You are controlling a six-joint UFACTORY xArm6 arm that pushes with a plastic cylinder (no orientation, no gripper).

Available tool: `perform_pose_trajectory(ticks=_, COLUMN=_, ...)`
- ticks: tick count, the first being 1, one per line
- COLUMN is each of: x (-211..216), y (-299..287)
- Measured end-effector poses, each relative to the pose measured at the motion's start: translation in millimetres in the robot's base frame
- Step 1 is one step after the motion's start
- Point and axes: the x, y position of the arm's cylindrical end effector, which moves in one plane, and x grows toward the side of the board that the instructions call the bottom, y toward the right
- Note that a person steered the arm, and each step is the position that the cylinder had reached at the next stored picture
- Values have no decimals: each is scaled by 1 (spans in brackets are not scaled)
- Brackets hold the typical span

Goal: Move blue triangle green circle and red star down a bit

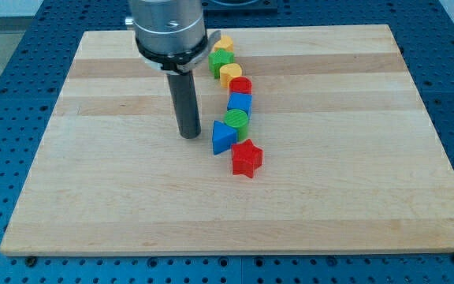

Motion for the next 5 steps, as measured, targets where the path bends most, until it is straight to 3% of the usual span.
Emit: perform_pose_trajectory(ticks=5, x=15, y=57)
